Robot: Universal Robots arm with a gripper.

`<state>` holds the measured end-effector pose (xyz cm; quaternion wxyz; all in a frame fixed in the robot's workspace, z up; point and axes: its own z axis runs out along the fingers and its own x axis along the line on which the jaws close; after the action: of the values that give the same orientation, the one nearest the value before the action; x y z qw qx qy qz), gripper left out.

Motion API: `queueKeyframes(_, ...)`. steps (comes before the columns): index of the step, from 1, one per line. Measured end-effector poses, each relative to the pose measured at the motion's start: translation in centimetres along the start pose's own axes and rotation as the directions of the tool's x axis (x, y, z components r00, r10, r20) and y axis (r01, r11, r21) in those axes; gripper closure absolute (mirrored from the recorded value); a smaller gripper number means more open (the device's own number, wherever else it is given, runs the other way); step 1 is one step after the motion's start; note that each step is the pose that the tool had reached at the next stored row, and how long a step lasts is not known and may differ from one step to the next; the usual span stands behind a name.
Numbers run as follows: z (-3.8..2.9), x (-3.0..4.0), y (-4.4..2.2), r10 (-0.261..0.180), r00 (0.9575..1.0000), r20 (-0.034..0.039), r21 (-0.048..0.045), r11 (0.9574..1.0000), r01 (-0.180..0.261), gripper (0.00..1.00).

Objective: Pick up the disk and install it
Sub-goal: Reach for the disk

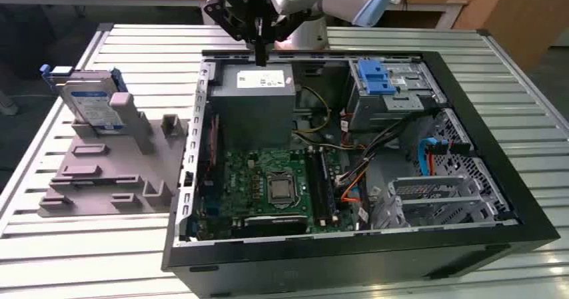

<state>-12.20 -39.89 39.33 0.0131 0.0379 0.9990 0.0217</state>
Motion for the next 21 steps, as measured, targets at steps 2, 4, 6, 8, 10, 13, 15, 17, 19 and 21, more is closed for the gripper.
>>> queueKeyframes(2,0.00,0.00,0.00,0.000,1.0000,0.0000,0.0000,1.0000,0.000,0.89)
queueKeyframes(4,0.00,0.00,0.00,0.000,1.0000,0.0000,0.0000,1.0000,0.000,0.89)
queueKeyframes(6,0.00,0.00,0.00,0.000,1.0000,0.0000,0.0000,1.0000,0.000,0.89)
queueKeyframes(8,0.00,0.09,0.00,0.000,1.0000,0.0000,0.0001,1.0000,0.000,0.89)
queueKeyframes(10,0.00,0.27,0.02,0.000,1.0000,0.0000,0.0000,1.0000,0.000,0.89)
queueKeyframes(13,-0.01,0.70,0.08,0.000,1.0000,0.0000,0.0000,1.0000,0.000,0.89)
queueKeyframes(15,-0.02,1.07,0.13,0.000,1.0000,0.0000,0.0000,1.0000,0.000,0.89)
queueKeyframes(17,-0.03,1.45,0.16,0.000,1.0000,0.0000,0.0001,1.0000,0.000,0.89)
queueKeyframes(19,-0.03,1.80,0.19,0.000,1.0000,0.0000,0.0000,1.0000,0.000,0.89)
queueKeyframes(21,-0.04,2.05,0.21,0.000,1.0000,0.0000,0.0000,1.0000,0.000,0.89)
